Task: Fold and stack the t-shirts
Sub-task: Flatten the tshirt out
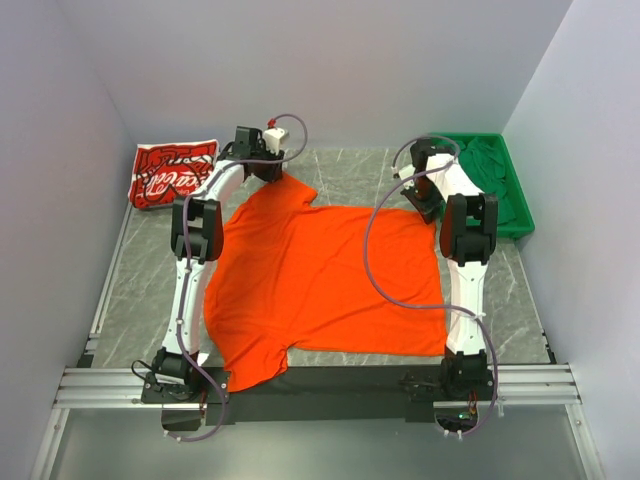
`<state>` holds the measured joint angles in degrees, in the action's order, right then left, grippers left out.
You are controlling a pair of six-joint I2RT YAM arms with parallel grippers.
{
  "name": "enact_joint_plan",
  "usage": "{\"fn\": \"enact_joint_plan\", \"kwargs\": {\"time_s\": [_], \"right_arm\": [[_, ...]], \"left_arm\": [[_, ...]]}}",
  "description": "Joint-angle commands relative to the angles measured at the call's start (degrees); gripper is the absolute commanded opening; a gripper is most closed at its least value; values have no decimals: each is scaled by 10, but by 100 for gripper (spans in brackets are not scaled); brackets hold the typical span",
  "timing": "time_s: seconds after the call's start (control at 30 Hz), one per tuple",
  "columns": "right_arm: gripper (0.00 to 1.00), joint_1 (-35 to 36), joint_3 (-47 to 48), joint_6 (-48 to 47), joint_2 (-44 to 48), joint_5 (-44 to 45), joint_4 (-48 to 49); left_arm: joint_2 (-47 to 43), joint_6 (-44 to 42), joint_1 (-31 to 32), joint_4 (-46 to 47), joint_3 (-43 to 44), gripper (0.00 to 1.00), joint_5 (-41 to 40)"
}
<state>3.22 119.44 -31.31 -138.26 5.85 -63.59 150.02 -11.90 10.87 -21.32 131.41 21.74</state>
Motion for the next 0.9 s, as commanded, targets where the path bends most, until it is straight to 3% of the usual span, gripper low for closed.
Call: {"fn": "enact_joint_plan", "kwargs": {"time_s": [0.0,0.07,0.1,0.13,0.33,0.4,0.43,0.53,0.8,0.87], "right_arm": [[14,-4,19,-7,-14,-15,-24],[6,-4,22,-7,-16,-22,-28],[3,-4,24,-7,-16,-25,-29],[0,-4,25,-6,-16,-28,-29],[0,-2,55,-1,-6,-40,-29],[9,-2,63,6,1,-42,-17],[25,-2,62,9,12,-38,-8],[44,-2,55,18,23,-22,32],[50,-7,82,37,-23,-6,43],[56,-8,99,41,-39,-9,31]], "left_arm": [[10,-26,1,-7,29,34,20],[12,-26,1,-5,29,21,19],[10,-25,1,-5,28,6,23],[8,-19,-1,-2,27,1,23],[-16,-25,-18,17,12,0,35],[-19,-32,-20,12,12,0,32],[-21,-39,-21,8,8,0,31],[-26,-42,-21,8,-5,0,32],[-33,-33,-21,8,-10,0,30],[-34,-37,-21,7,-11,0,25]]}}
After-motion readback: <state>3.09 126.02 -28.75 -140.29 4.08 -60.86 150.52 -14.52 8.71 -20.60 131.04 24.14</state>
